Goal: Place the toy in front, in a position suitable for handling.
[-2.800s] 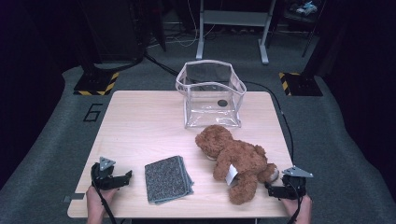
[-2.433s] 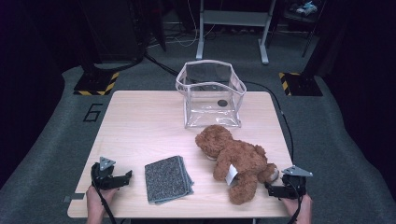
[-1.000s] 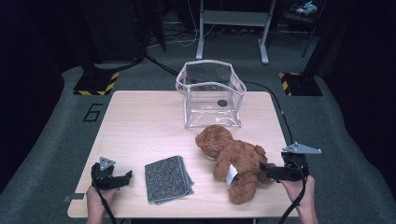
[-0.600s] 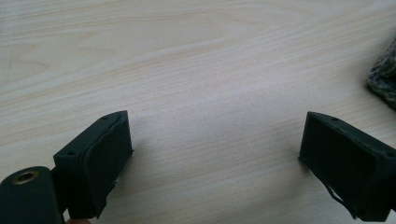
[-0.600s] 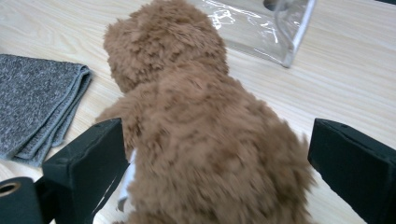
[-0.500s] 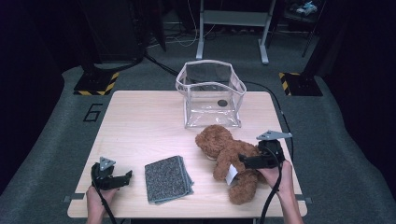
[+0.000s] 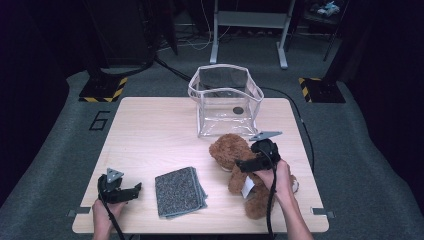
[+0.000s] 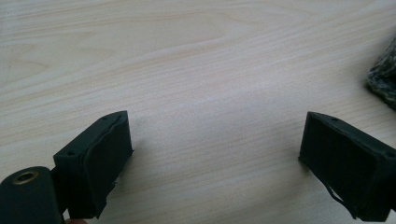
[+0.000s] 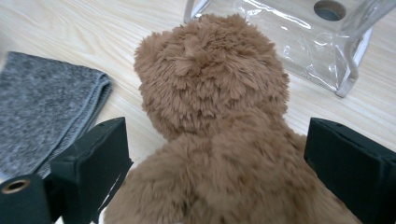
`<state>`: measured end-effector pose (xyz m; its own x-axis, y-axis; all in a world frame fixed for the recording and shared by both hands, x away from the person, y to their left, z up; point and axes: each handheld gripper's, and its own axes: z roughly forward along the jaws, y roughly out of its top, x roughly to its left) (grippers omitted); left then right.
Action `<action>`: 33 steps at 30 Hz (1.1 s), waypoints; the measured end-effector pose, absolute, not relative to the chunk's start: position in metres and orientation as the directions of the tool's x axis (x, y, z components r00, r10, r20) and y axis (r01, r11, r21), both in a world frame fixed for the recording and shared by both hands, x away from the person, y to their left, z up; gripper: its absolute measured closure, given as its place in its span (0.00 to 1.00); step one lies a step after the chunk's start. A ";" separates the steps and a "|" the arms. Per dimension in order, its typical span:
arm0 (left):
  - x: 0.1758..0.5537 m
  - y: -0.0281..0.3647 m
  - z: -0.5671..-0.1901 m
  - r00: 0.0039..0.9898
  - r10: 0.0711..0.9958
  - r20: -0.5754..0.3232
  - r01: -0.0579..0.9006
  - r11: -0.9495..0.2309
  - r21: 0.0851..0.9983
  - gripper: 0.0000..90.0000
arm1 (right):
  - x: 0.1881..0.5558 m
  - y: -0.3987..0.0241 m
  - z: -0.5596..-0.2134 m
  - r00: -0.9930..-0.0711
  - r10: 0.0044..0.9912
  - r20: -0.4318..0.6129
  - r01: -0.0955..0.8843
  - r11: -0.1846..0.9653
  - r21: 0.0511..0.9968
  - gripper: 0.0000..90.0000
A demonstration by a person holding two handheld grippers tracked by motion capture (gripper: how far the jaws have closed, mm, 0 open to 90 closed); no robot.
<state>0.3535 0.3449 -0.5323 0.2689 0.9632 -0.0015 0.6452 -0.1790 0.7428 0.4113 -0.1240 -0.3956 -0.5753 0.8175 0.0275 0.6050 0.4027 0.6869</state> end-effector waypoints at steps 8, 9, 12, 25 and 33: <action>0.353 0.345 -0.532 0.268 0.963 -0.002 0.645 -0.177 0.744 0.10 | 0.432 -0.101 -0.403 -0.569 0.822 0.010 0.629 0.427 0.650 0.16; 0.353 0.345 -0.532 0.267 0.964 -0.003 0.645 -0.176 0.744 0.10 | 0.435 -0.097 -0.404 -0.564 0.826 0.017 0.634 0.420 0.649 0.16; 0.354 0.345 -0.532 0.267 0.964 -0.003 0.645 -0.177 0.744 0.10 | 0.437 -0.091 -0.405 -0.559 0.829 0.012 0.636 0.419 0.648 0.19; 0.353 0.346 -0.532 0.275 0.961 0.004 0.648 -0.189 0.738 0.10 | 0.446 -0.066 -0.432 -0.475 0.876 -0.086 0.666 0.422 0.616 0.46; 0.353 0.346 -0.532 0.275 0.961 0.004 0.648 -0.189 0.738 0.10 | 0.444 -0.073 -0.437 -0.469 0.879 -0.090 0.649 0.412 0.640 0.75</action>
